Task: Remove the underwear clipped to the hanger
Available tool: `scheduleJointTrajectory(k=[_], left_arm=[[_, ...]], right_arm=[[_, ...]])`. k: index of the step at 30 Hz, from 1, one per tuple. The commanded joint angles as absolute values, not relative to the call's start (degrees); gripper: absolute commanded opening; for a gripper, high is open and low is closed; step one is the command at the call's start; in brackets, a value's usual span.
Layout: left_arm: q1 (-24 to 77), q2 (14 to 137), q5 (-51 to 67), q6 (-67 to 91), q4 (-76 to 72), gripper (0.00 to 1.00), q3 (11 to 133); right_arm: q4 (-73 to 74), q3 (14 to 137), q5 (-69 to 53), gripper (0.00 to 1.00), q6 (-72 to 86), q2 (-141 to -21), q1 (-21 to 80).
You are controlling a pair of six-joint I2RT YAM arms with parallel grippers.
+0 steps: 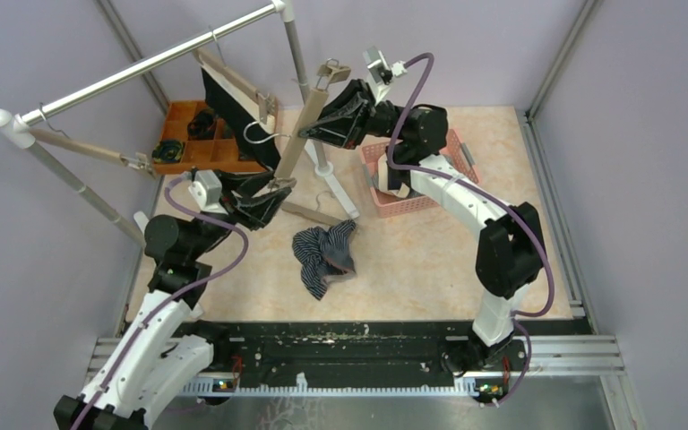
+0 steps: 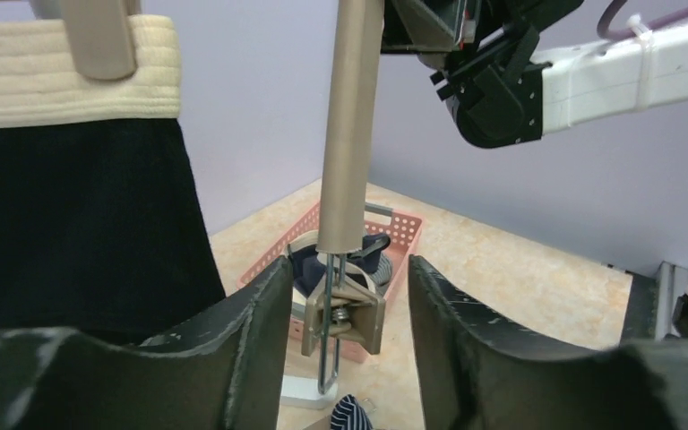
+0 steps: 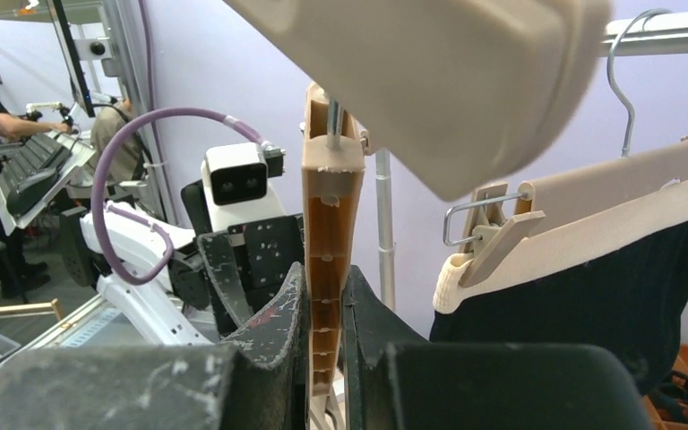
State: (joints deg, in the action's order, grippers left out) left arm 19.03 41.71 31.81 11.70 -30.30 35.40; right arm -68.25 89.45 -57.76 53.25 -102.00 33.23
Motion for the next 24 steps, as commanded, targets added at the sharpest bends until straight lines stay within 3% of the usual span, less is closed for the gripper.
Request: scheduleJointTrajectory(k=[1,6,15,18,21,24], left_arm=[[19.07,38.86,30.44,9.15,-25.61,0.61,38.68],[19.07,39.75,29.19,10.33,-30.78,0.66,38.75],[19.07,47.67,34.15,13.81,-37.58,0.58,40.50],[19.07,49.10,35.65,14.75,-37.61,0.36,41.24],[19.04,49.15,35.61,15.19,-36.60,0.01,42.27],[19.07,47.27,33.08,15.49,-35.68,0.00,42.63]], right_arm=[[-70.86,90.18,-56.62,0.00,52.56,-98.51,33.40],[-71.16,89.68,-56.82,0.00,52.82,-98.52,33.49],[-71.48,89.86,-56.60,0.00,52.99,-98.61,33.83],[-71.37,90.09,-56.62,0.00,52.92,-98.77,34.05],[-70.92,90.10,-56.69,0.00,52.66,-98.95,34.13],[-70.65,89.56,-56.78,0.00,52.23,-98.84,34.10]])
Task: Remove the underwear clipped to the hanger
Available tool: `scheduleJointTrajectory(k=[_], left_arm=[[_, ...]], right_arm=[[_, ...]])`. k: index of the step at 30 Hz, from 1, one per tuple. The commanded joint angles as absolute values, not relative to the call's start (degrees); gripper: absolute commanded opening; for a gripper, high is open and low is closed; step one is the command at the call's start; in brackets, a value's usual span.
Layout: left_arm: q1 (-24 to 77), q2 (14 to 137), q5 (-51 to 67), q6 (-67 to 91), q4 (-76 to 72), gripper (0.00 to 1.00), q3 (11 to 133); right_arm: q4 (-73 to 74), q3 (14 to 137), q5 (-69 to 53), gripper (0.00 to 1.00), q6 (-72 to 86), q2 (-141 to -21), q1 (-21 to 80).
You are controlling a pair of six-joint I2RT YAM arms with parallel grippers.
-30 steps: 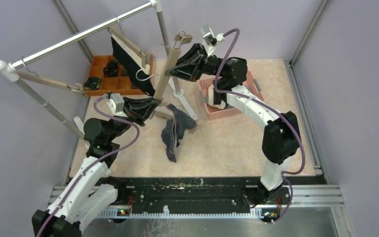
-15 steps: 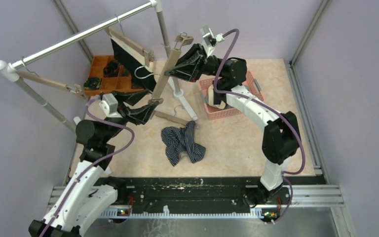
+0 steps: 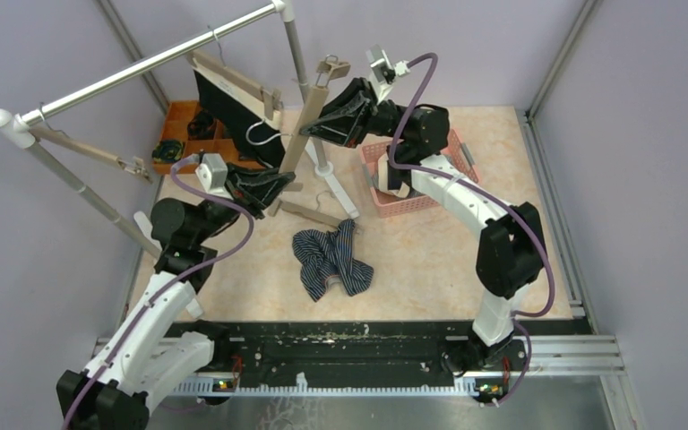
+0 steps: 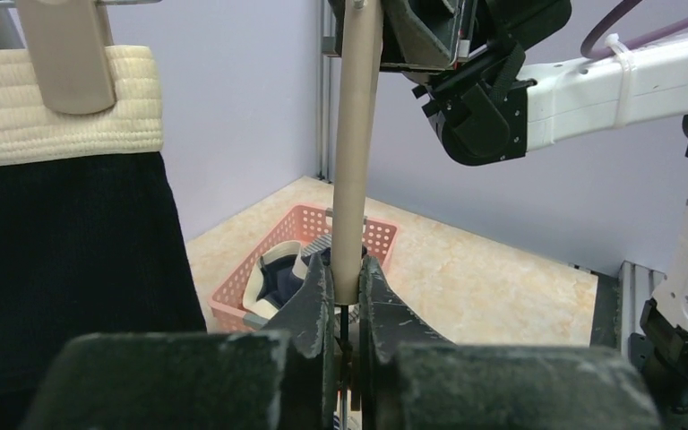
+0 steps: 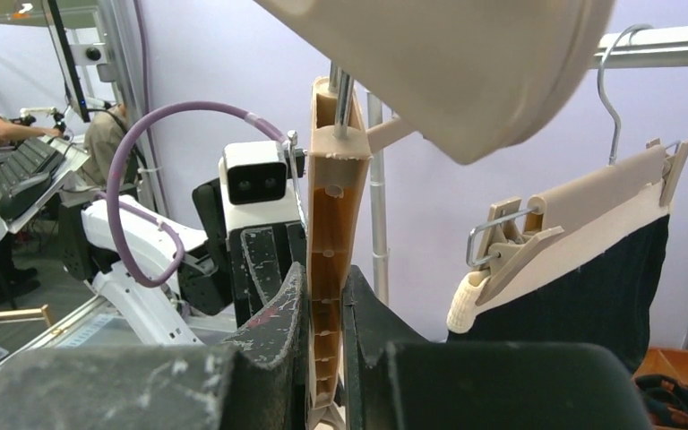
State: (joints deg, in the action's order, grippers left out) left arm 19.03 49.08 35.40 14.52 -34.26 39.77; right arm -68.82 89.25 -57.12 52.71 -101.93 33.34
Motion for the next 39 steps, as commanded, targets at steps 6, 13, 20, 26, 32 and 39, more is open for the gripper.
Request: scheduleJointTrajectory(k=[6,13,20,26,32,39], left_arm=[[19.07,44.74,26.09,15.12,-17.93,0.00,53.66],[19.06,42.69,18.43,20.00,3.17,0.00,64.79],[19.07,38.19,8.90,22.72,22.93,0.00,73.79],[19.07,34.35,0.23,27.95,34.12,0.00,77.13],[18.30,36.79,-5.40,33.45,54.85,0.00,88.47],[15.32,38.88,-10.68,36.71,63.36,0.00,91.00]], right_arm=[[-66.39,89.02,-56.16,0.00,49.33,-98.60,34.10],[-60.01,88.11,-56.13,0.76,44.31,-98.33,34.06],[-39.08,84.64,-55.09,0.89,26.54,-92.42,34.00],[-22.90,83.21,-46.12,0.91,9.58,-87.68,34.01],[-16.17,82.28,-40.04,0.92,1.37,-85.60,34.01],[-20.12,80.59,-40.09,0.92,3.69,-85.95,34.01]])
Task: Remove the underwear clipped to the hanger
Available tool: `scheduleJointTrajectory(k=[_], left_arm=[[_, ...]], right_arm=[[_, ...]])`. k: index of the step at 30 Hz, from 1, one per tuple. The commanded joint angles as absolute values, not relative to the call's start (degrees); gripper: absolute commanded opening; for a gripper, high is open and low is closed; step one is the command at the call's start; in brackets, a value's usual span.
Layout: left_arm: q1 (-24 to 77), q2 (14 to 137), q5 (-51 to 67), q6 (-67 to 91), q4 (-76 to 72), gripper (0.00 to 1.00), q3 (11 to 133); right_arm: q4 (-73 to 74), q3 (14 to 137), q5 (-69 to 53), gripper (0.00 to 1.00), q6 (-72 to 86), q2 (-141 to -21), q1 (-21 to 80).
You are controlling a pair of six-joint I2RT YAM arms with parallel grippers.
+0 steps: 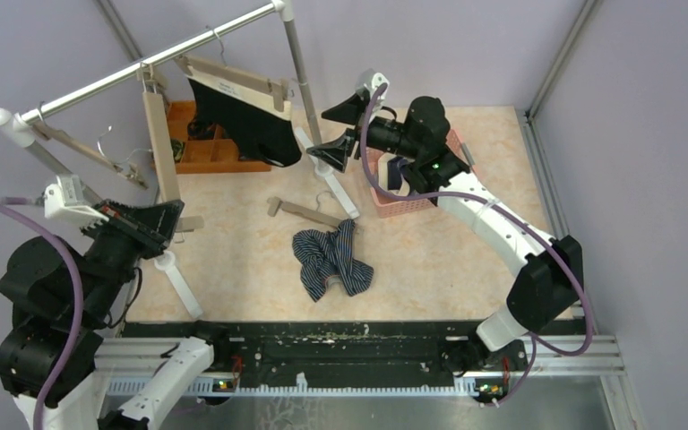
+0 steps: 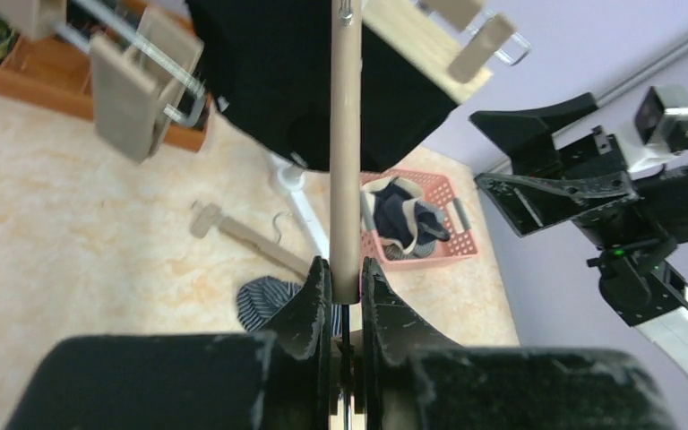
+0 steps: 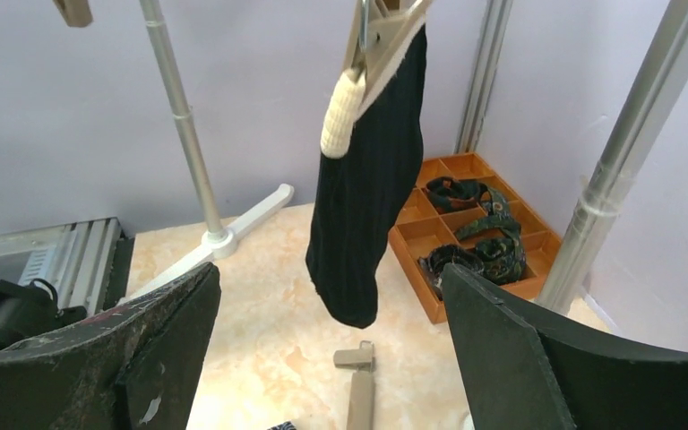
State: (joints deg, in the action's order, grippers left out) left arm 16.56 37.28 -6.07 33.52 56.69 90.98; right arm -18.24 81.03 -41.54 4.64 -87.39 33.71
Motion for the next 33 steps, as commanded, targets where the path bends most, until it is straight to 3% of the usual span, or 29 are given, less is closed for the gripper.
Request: scheduleJointTrajectory(k=[1,7,19,33], left_arm=[[15.22,39.31,-10.96,37.11,63.34,0.00,90.54],[15.12,40.38,-11.92,38.02,60.38,0.00,85.18],[15.12,42.13,-15.56,33.02,35.82,0.00,74.22],[15.12,45.51,-24.22,26.39,27.88,0.00,75.19]], right_arm=[[-20.41,80.47,-40.09,0.92,3.77,-85.91,34.01],[-20.61,80.00,-38.60,0.93,2.81,-85.22,34.01],[-20.75,77.99,-36.78,0.93,0.94,-83.08,33.93],[-21.09,75.71,-36.71,0.93,0.15,-81.02,33.93]])
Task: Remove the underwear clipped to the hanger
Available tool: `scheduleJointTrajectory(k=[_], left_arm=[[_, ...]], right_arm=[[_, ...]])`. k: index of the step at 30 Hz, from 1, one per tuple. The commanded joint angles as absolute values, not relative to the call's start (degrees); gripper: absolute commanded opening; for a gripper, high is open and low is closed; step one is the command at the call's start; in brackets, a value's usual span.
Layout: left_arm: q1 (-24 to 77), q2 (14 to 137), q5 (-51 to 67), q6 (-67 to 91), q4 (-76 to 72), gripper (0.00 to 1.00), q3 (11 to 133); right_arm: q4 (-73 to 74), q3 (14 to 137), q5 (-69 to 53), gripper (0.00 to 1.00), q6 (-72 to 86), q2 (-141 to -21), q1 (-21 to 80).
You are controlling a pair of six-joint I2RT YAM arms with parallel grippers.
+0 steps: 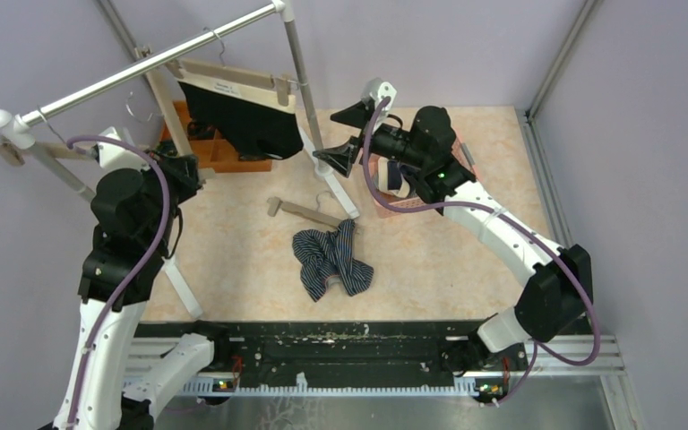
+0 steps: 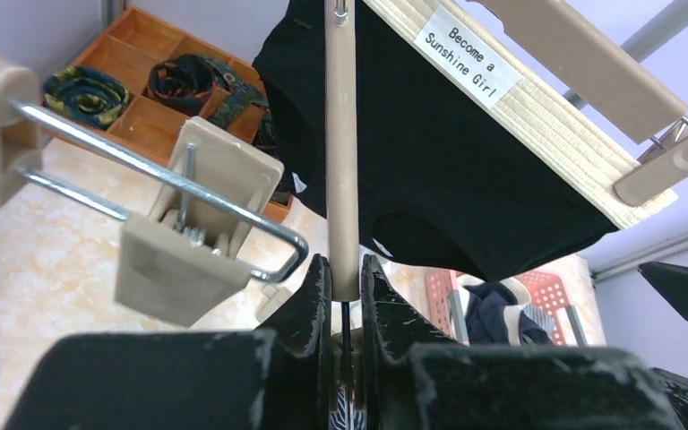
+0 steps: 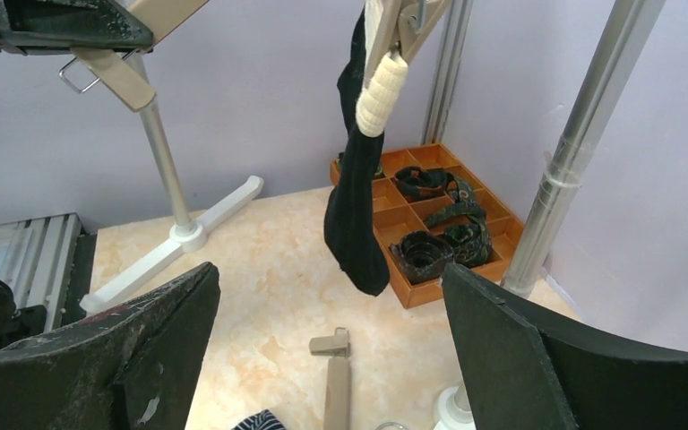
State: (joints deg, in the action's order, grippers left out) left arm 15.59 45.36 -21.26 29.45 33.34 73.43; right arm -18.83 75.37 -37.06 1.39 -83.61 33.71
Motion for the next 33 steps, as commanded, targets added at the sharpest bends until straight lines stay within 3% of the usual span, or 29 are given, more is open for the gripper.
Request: scheduleJointTrajectory(k=[1,25,33], left_arm=[[15.14,45.45,-24.68,26.15,27.46,0.00,75.04],[15.18,49.90,-31.95,15.00,7.35,0.00,71.74],[15.13,50.11,-38.87,14.22,7.42,0.00,68.60]], right_arm=[[-20.99,75.84,-36.80,0.93,0.02,-81.03,33.93],[-19.08,75.40,-38.36,0.93,-0.71,-80.86,33.93],[-19.94,73.65,-38.18,0.93,-0.73,-78.77,33.93]])
